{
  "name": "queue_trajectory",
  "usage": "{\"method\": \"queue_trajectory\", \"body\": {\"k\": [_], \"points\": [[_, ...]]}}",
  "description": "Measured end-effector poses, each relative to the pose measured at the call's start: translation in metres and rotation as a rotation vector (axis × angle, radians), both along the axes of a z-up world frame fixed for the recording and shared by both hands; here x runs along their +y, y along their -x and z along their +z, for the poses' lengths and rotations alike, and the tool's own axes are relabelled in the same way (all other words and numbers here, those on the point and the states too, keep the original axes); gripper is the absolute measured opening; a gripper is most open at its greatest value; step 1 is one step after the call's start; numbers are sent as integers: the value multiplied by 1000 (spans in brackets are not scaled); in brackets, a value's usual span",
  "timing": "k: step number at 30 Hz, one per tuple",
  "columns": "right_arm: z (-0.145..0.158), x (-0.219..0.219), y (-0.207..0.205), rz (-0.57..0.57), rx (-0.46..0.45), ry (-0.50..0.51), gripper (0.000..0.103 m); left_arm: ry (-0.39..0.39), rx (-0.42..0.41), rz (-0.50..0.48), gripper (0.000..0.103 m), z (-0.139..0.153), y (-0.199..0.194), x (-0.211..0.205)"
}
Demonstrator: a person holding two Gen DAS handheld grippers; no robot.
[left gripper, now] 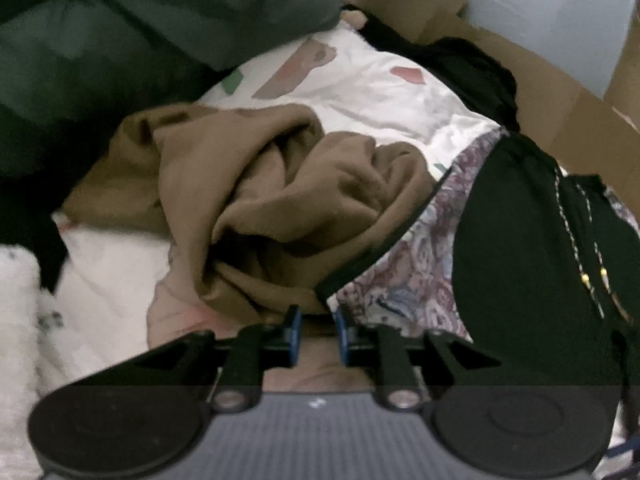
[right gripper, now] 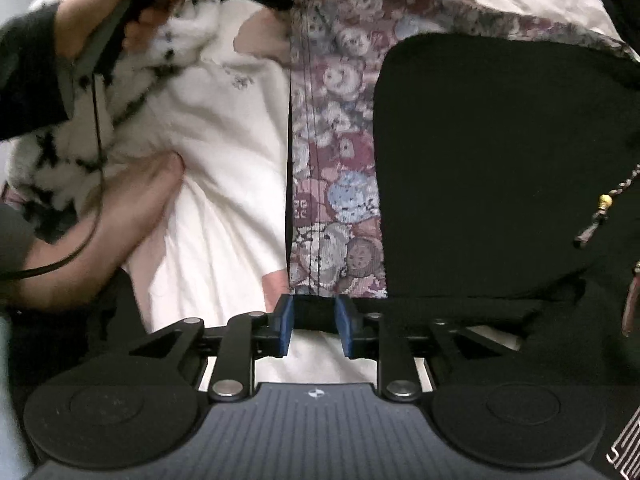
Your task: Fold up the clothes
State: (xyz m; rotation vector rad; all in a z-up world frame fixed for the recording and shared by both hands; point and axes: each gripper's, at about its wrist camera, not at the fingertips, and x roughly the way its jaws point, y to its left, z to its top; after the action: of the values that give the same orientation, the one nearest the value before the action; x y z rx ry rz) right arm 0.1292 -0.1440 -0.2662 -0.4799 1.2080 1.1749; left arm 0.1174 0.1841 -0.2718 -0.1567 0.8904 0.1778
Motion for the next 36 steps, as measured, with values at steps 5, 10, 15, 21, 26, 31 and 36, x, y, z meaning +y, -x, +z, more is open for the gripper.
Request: {"method": "queue_trajectory", "body": {"k": [5, 10, 15, 21, 26, 31, 36], "points": [[30, -35, -5, 12, -21, 7, 28, -33, -49, -69, 20, 29, -3, -19], [43, -79, -21, -95, -46, 41, 31, -13, -94, -173, 27, 50, -15, -44], [45, -141, -39, -293, -75, 50, 32, 55, -114, -286, 29, 56, -29, -73], [33, -212, -48, -555, -119, 52, 32, 81, -118, -490, 33, 61, -38, -105], [31, -239, -49, -636, -138, 53, 32, 73, -61, -654, 35, 75, -44, -144], [32, -266, -49, -721, -119, 49, 32, 56, 30, -872, 45, 85, -43, -199], [28, -297, -53, -753, -132, 177, 32, 96, 48, -1054, 48, 72, -29, -260]]}}
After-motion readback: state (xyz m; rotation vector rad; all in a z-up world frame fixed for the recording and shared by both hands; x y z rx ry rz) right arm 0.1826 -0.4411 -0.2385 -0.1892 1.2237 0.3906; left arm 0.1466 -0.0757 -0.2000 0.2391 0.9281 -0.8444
